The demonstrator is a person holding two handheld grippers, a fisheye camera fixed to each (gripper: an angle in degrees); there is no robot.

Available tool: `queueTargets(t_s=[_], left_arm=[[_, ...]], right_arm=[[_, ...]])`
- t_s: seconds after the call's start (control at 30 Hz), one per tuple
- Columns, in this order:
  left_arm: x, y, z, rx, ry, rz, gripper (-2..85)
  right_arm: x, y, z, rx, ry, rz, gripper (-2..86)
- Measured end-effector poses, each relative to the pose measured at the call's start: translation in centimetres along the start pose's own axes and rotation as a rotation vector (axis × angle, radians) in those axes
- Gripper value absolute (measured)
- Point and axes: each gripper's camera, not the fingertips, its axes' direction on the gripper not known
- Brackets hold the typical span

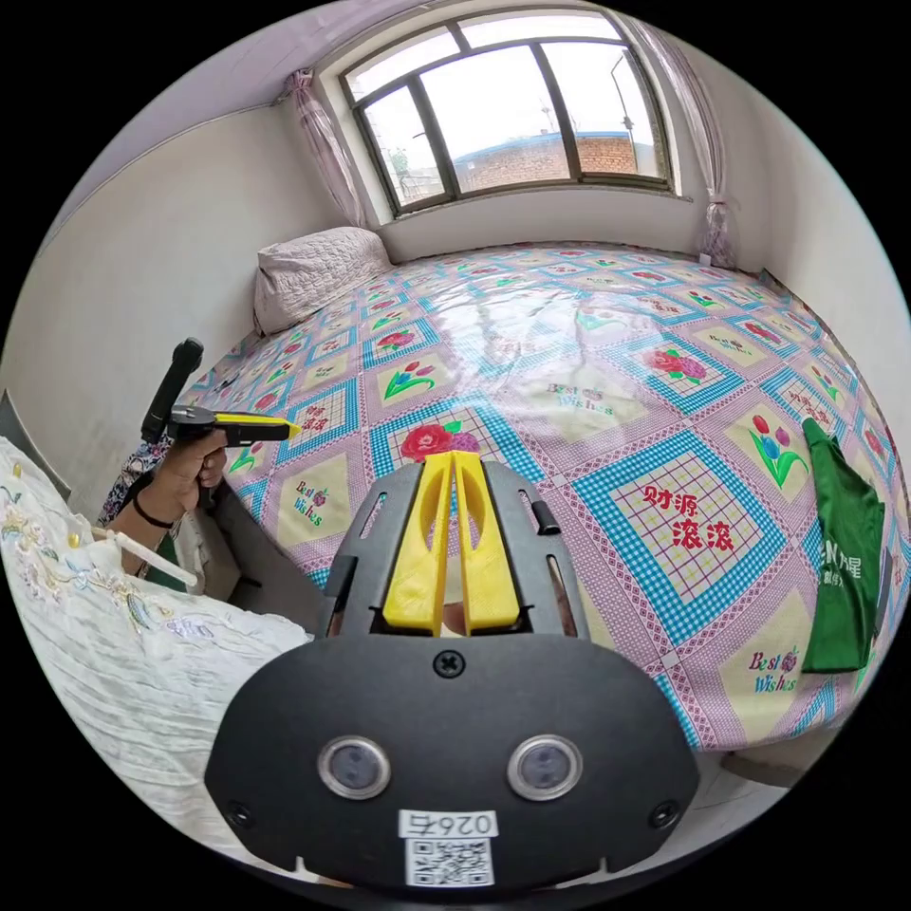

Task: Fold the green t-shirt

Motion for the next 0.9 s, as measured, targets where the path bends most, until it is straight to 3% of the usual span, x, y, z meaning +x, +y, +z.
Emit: queueTargets(t_s=[0.9], left_arm=[[-3.2,5.5,-5.3,0.009,0.114,-0.024,-1.0]], right_arm=[[3.2,7.9,-2.6,-0.051,0.103,0.097,-0.9]])
